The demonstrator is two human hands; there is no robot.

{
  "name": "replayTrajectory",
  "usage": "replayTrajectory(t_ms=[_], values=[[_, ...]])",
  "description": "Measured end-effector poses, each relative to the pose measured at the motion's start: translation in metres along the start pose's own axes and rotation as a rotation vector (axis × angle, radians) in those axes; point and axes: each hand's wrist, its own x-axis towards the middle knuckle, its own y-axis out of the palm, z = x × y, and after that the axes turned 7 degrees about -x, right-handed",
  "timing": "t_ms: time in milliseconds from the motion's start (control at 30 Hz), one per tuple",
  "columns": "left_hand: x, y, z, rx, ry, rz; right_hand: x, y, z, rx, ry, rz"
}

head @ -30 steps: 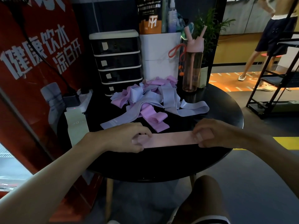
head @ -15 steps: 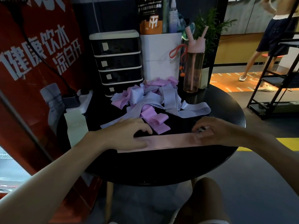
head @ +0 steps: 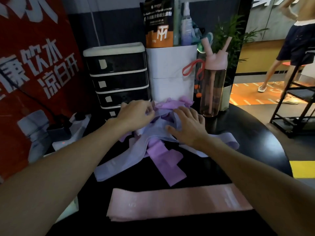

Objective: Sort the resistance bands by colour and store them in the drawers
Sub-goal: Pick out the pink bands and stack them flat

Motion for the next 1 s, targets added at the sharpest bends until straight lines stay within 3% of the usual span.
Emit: replayTrajectory(t_ms=[200, 400, 1000], values=[[0.063, 0.016, 0.019, -0.060, -0.038, 0.030, 0.012, 0.036, -0.017, 0.083, 0.120, 0.092], [0.104, 0.038, 0.022, -0.104, -0.016, 0.054, 0.014, 0.041, -0.022, 0.152, 0.160, 0.066], [0.123, 0.083, 0.013, -0.131, -0.132, 0.114, 0.012, 0.037, -0.020, 0.193, 0.147, 0.058]])
